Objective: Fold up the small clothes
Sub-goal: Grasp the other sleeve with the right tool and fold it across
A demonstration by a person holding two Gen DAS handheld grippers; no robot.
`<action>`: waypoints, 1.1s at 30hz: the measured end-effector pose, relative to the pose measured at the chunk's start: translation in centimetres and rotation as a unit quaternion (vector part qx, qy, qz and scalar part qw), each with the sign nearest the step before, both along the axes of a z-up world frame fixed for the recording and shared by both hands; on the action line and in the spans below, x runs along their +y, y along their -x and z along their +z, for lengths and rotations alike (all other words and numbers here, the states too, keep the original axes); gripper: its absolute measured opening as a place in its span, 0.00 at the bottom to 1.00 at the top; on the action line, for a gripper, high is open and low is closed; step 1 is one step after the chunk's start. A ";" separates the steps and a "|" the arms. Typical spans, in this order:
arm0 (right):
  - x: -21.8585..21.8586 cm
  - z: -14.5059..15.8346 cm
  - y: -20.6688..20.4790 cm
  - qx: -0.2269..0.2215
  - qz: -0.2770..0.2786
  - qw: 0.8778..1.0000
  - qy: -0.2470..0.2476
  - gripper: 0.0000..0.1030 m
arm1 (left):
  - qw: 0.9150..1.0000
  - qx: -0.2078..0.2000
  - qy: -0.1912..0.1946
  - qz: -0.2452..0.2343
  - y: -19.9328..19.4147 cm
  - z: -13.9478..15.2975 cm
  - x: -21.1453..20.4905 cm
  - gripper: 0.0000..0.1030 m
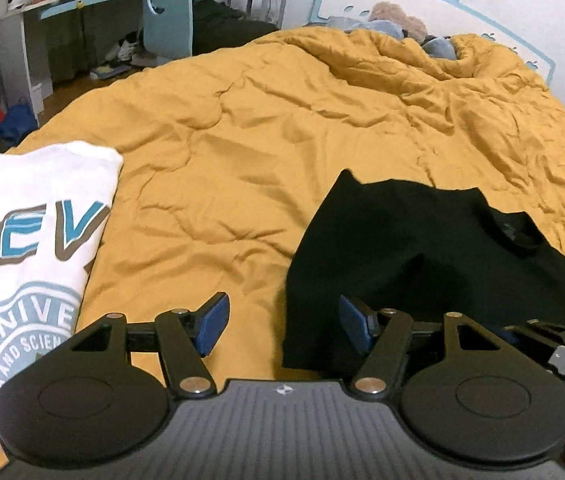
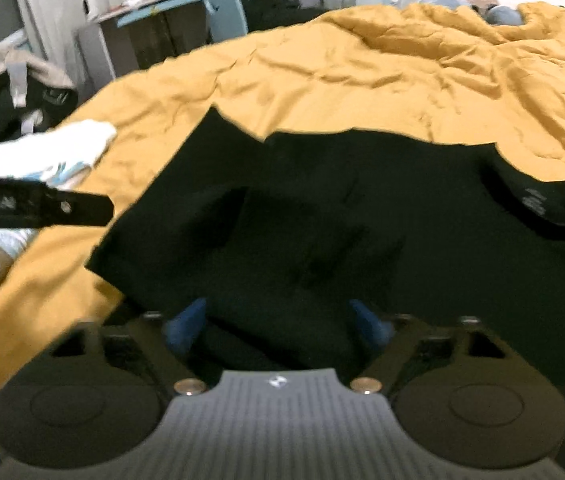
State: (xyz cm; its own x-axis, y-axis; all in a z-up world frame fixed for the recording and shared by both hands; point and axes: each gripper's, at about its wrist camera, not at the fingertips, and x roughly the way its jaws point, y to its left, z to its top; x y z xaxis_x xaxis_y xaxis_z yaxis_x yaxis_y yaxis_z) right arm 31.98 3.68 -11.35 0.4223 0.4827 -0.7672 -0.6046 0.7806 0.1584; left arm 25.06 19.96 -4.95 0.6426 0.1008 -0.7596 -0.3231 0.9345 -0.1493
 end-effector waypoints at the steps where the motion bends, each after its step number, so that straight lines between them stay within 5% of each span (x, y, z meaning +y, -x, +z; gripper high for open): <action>1: -0.2 0.1 0.0 0.001 -0.001 1.000 -0.005 0.21 | 1.000 0.001 0.001 0.000 0.2 -0.2 0.1 0.72; 3: -0.6 1.0 0.1 -0.009 0.006 1.000 -0.013 0.04 | 1.000 0.003 0.004 0.004 0.3 -0.5 0.3 0.72; 7: -2.9 4.7 -0.4 -0.043 -0.006 0.998 -0.049 0.01 | 1.000 0.001 0.013 0.009 0.4 -0.7 0.5 0.71; 13: -11.0 10.1 -2.6 -0.046 -0.101 0.985 -0.130 0.00 | 1.000 -0.015 0.019 0.004 0.5 -0.3 0.2 0.70; 16: -15.9 9.7 -3.5 -0.023 -0.159 0.976 -0.147 0.00 | 1.000 -0.015 0.020 0.000 0.3 -0.4 -0.1 0.70; 21: -22.4 4.1 -3.8 0.061 -0.244 0.961 -0.110 0.00 | 1.000 0.002 0.014 -0.020 0.0 -1.1 -0.8 0.70; 27: -28.1 0.5 -1.4 0.095 -0.323 0.938 -0.078 0.06 | 1.000 0.021 0.007 -0.022 0.1 -2.1 -0.8 0.70; 33: -29.9 1.6 -1.6 0.077 -0.324 0.937 -0.103 0.38 | 1.000 0.007 0.010 -0.027 0.5 -1.7 -0.7 0.70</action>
State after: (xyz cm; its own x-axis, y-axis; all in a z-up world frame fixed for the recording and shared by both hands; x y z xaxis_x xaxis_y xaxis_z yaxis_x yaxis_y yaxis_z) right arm 33.57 -26.23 -9.74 0.5700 0.3069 -0.7622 0.0291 0.9195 0.3920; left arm 24.57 19.30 -6.69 0.6364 0.0517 -0.7696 -0.2748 0.9475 -0.1636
